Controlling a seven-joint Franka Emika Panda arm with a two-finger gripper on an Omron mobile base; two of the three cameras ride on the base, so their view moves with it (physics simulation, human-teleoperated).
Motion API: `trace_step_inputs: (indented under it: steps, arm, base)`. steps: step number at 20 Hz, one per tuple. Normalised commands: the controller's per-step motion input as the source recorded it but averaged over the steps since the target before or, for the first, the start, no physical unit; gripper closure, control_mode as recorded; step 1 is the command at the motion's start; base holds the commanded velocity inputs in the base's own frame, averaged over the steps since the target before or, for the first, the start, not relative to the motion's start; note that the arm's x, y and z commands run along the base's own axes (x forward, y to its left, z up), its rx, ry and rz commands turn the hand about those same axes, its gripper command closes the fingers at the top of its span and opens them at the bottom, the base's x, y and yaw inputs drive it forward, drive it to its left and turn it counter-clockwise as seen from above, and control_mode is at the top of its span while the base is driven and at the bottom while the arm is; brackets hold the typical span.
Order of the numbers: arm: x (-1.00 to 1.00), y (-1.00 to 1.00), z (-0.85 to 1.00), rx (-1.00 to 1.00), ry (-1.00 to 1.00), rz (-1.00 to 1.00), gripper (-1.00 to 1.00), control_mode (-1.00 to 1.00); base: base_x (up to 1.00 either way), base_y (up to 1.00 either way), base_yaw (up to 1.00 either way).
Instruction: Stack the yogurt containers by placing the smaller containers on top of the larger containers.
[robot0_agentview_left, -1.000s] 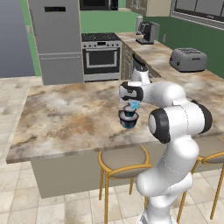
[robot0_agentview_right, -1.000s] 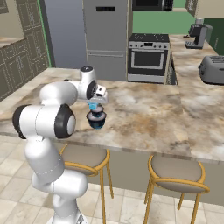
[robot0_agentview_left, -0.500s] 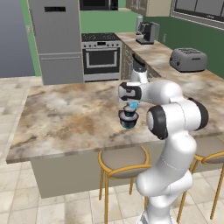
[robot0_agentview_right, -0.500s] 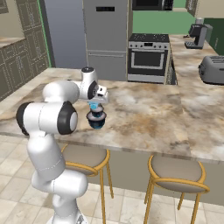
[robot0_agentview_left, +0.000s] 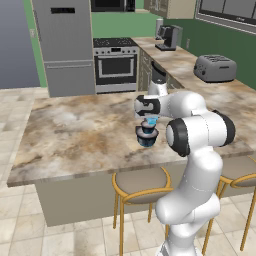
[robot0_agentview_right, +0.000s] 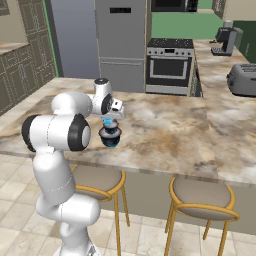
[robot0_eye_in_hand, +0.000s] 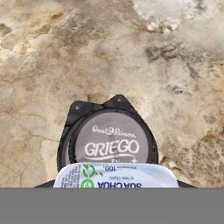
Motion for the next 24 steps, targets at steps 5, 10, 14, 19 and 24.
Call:
trace_step_inputs:
  steps: [5, 10, 14, 19, 24]
  arm:
    - [0.11, 0.0, -0.09, 0.0, 0.0, 0.0, 1.0, -1.0]
    - [0.11, 0.0, -0.09, 0.0, 0.0, 0.0, 1.0, -1.0]
    - [0.1, 0.0, -0.09, 0.0, 0.0, 0.0, 1.0, -1.0]
    - [0.08, 0.0, -0.11, 0.0, 0.0, 0.0, 1.0, -1.0]
    - [0.09, 0.0, -0.11, 0.0, 0.0, 0.0, 1.0, -1.0]
  base:
    - [0.0, 0.0, 0.0]
    - [0.0, 0.0, 0.0]
    - [0.0, 0.0, 0.0]
    - [0.0, 0.0, 0.0]
    - [0.0, 0.0, 0.0]
